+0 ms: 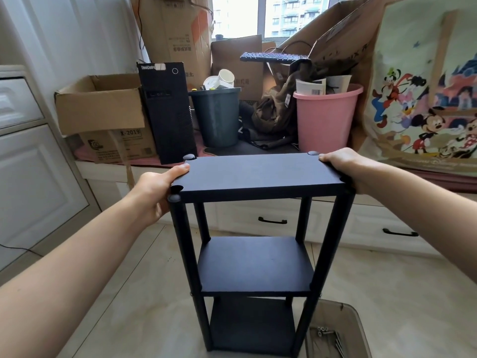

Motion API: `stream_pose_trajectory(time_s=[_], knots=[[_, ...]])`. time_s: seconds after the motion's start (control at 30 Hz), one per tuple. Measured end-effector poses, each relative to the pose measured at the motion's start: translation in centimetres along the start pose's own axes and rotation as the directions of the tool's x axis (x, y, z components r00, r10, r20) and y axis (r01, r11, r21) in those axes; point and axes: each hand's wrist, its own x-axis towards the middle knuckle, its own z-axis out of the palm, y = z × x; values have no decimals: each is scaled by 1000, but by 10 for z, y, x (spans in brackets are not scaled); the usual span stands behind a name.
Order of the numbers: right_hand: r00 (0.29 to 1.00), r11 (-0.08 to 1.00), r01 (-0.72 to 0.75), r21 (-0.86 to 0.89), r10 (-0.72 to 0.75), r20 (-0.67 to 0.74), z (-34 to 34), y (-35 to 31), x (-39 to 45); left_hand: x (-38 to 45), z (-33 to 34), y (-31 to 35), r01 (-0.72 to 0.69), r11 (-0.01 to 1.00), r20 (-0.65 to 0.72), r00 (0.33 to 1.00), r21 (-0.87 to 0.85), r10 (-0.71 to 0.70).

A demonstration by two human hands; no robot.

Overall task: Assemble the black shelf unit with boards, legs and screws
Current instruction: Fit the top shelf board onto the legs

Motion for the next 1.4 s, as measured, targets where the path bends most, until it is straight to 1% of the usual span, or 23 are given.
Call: stream_pose_trajectory(time_s=[0.1, 0.23, 0.5, 0.73, 0.97, 1.17, 1.4], knots=[[1000, 1000, 13, 11, -13, -2, 0, 3, -2, -1, 1, 1, 2, 1000, -1, 1000, 8, -2], [999, 999, 35, -19, -34, 16, -2, 1, -2, -3, 2, 4, -13, 1000, 13, 1000, 17, 13], [1000, 998, 26, -66, -25, 14, -1, 3, -1, -2, 1, 3, -11, 1000, 22, 1000, 13, 11], [999, 999, 36, -31, -35, 18, -1, -2, 0, 1, 2, 4, -32, 999, 28, 999, 40, 31], [998, 998, 65, 9, -64, -7, -1, -7, 2, 6, 1, 5, -38, 999, 27, 999, 30, 37], [999, 996, 44, -72, -42, 20, 2, 4, 4, 4, -1, -5, -21, 999, 50, 999, 38, 19], [999, 997, 46, -68, -45, 16, 2, 10, 1, 1, -4, -8, -23, 999, 92, 996, 25, 21]])
